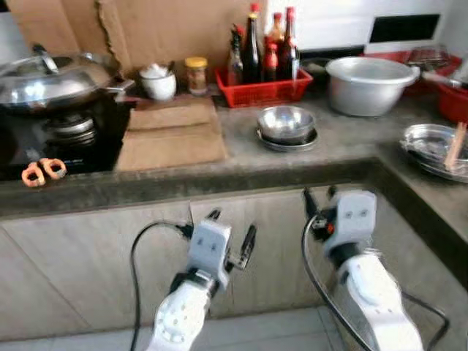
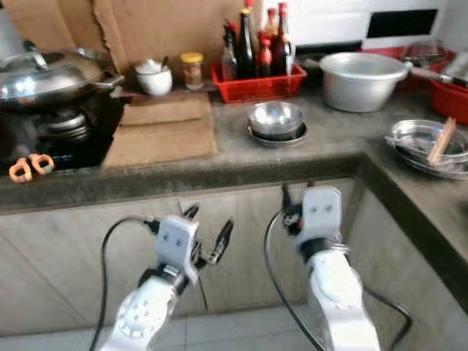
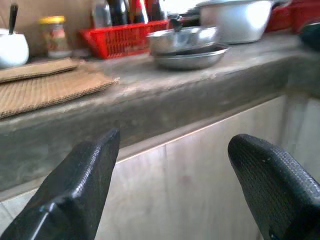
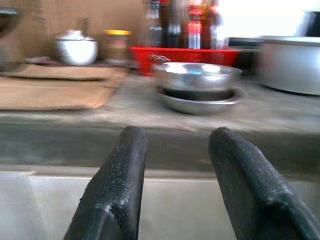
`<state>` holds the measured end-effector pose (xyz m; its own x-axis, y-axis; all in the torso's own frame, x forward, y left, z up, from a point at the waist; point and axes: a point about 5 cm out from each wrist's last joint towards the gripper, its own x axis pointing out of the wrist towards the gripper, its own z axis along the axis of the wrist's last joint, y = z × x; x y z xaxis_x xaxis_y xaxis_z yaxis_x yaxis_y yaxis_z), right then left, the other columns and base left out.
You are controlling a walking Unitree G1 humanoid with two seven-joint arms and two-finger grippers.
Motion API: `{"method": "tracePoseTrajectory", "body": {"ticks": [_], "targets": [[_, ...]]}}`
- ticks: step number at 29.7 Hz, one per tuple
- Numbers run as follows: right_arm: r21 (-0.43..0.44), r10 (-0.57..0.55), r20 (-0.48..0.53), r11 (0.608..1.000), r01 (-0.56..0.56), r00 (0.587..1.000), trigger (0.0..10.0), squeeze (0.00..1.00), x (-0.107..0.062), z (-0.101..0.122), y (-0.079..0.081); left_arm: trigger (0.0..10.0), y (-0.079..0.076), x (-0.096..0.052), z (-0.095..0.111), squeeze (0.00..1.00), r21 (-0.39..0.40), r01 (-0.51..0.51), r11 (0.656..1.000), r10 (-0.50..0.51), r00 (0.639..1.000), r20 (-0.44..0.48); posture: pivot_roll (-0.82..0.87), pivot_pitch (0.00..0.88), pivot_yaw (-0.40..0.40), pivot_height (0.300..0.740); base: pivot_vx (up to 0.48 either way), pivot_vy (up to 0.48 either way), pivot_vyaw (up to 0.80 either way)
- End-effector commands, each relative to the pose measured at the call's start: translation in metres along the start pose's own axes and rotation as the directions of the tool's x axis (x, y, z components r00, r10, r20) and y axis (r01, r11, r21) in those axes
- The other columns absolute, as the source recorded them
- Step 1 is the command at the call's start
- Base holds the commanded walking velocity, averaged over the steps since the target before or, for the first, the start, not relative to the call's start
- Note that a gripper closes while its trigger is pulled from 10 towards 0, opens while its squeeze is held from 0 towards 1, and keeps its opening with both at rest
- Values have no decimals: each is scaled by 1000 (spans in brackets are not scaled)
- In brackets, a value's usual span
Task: Kitchen organization
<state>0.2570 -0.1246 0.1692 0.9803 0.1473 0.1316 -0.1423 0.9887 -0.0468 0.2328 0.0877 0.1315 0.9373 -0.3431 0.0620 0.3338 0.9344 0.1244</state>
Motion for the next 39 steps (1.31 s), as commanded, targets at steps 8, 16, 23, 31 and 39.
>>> {"method": "tracePoseTrajectory", "body": {"ticks": [8,16,23,31,39], "targets": [[-10,-21,5,1000,21,1000,10000,0,-1,0,-8,10000,-9,1,5,0,-12,31,999,-30,999,22,43,9,-17,740,288,0,0],[-41,0,23,999,1,1000,10000,0,2,3,-6,10000,-9,2,5,0,-12,34,999,-34,999,23,45,2,-19,740,289,0,360],[-47,12,37,999,-10,999,10000,0,8,6,-8,10000,-10,2,5,0,-13,35,999,-34,999,23,41,5,-15,740,288,0,114],[-61,37,64,998,-33,997,10000,0,17,12,-9,10000,-10,3,5,0,-15,29,999,-29,999,24,44,17,-23,740,286,0,0],[-94,68,115,994,-57,991,10000,0,31,25,-14,10000,-8,3,5,0,-20,16,1000,-16,1000,19,45,20,-24,740,136,0,0]]}}
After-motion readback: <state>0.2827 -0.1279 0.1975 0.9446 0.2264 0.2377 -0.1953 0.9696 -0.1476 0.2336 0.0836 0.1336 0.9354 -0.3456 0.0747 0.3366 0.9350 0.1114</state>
